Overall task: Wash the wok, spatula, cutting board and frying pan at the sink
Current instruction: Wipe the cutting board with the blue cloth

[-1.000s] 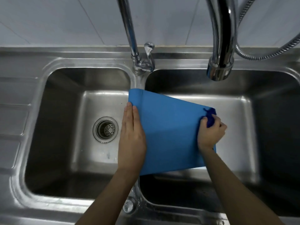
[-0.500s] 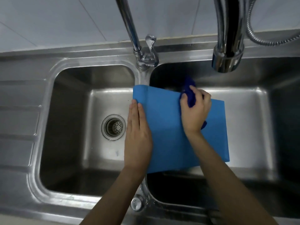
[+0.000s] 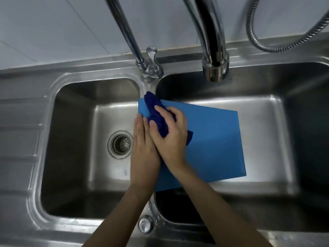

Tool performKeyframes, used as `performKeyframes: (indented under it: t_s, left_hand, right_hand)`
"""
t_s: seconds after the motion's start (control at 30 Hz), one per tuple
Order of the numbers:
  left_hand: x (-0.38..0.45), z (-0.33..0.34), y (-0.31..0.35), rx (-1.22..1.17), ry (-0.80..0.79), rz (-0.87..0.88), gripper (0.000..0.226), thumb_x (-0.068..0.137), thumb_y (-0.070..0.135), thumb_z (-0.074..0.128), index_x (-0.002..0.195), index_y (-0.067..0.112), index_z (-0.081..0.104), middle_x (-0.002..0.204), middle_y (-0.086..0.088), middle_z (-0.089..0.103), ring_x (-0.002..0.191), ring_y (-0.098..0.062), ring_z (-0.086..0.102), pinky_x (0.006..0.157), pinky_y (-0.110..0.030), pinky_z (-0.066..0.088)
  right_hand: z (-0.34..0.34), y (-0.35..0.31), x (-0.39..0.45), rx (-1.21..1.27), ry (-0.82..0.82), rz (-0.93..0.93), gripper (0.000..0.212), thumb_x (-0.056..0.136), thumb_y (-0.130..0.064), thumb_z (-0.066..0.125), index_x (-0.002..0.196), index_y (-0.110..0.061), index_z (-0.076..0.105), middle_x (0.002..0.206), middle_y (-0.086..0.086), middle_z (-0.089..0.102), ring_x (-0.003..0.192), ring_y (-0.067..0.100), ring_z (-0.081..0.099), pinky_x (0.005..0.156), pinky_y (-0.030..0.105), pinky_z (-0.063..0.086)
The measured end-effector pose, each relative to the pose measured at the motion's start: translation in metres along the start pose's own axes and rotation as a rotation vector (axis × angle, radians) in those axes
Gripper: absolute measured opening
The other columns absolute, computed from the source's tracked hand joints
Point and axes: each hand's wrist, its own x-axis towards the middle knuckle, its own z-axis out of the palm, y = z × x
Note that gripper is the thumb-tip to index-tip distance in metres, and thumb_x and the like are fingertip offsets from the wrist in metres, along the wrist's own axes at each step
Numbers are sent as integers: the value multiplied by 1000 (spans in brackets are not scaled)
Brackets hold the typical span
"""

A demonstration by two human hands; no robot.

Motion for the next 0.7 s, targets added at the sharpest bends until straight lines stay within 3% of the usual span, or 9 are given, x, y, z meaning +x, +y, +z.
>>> performKeyframes:
  t_s: [0.13,0.23,0.3,0.33,0.4,0.53,0.63,0.7]
  left_hand:
    - [0,2,2,-52,45,-74,57,93,-8,41,146,-3,18,155,-20,16,144,-30,18,113,-44,30]
    - [-1,2,1,-44,47,-60,59,93,-9,39,146,-3,16,156,-19,13,146,-29,15,115,-43,28]
    - [-2,0,1,-39,42,-59,58,93,-10,40,146,-4,17,156,-20,13,146,-29,14,116,-43,26]
    - [-1,0,1,-38,45,-60,58,92,-10,40,146,-5,18,156,-20,14,146,-29,14,116,-42,27]
    - [1,0,2,-43,49,-72,58,92,-9,42,146,-5,19,156,-20,15,145,-29,16,115,-43,28]
    - [1,-1,2,-49,36,-62,53,95,-1,35,145,-6,20,154,-21,17,144,-31,20,112,-45,32]
    - [1,0,2,-55,43,-54,51,97,1,34,145,-5,20,154,-22,18,143,-32,22,110,-46,35]
    - [1,0,3,-75,52,-65,51,98,0,36,146,-4,20,155,-20,18,144,-30,20,112,-45,33]
  right_hand:
    - [-39,93,-10,-142,130,161,38,85,-30,62,119,-14,64,113,10,55,105,21,52,96,29,41]
    - [-90,163,-7,-275,263,545,45,85,-35,57,122,-10,59,119,20,52,108,33,53,95,34,42]
    - [-101,169,-7,-300,309,761,47,86,-35,56,125,-9,55,125,22,49,109,39,53,95,40,44]
    - [-94,158,-7,-302,295,756,44,88,-32,57,125,-9,55,124,21,49,109,38,53,95,42,44]
    - [-67,120,-12,-255,227,562,39,87,-30,58,120,-11,58,117,16,51,106,33,54,95,43,46]
    - [-35,39,-42,-68,71,209,38,81,-29,61,116,-15,65,112,8,53,105,21,53,96,31,42]
    - [-48,34,-66,-55,-111,0,40,81,-29,63,119,-19,63,117,4,51,108,19,52,96,32,42]
    - [-61,53,-73,-124,-161,-36,41,82,-32,62,121,-20,61,118,4,50,109,19,50,96,32,41]
